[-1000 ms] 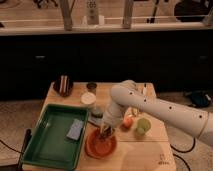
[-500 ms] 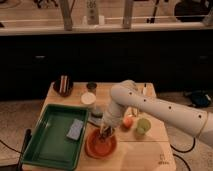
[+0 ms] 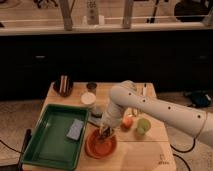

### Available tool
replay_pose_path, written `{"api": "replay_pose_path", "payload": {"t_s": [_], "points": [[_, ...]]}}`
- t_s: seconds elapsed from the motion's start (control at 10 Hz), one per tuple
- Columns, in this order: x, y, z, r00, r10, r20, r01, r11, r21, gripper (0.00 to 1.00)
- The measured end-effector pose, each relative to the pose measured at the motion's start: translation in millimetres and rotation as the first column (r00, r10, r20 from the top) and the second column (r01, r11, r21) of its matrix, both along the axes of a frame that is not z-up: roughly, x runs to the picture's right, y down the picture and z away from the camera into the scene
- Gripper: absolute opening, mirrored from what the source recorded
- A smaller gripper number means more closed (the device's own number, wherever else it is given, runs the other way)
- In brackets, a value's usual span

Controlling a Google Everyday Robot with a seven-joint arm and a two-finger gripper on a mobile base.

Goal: Place grapes in red bowl

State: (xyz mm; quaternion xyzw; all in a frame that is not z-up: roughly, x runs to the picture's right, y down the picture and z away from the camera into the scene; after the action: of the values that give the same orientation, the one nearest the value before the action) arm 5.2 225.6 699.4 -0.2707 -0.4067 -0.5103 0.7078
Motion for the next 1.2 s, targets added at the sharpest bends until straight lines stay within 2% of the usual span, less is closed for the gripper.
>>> {"api": "replay_pose_path", "payload": {"t_s": [0.2,0.3,0.7,1.2], "points": [[-2,3,1.6,1.000,-0.007,-0.001,0.007,1.0000,-0.006,0.78],[-5,4,2.0,1.000,-0.019,0.000,0.019,0.9998,-0.009,0.80],[-13,6,2.9,0.998,-0.066,0.002,0.066,0.9976,-0.023,0.80],[-8,0,3.1,0.997,-0.072,0.014,0.073,0.9973,-0.011,0.80]]}}
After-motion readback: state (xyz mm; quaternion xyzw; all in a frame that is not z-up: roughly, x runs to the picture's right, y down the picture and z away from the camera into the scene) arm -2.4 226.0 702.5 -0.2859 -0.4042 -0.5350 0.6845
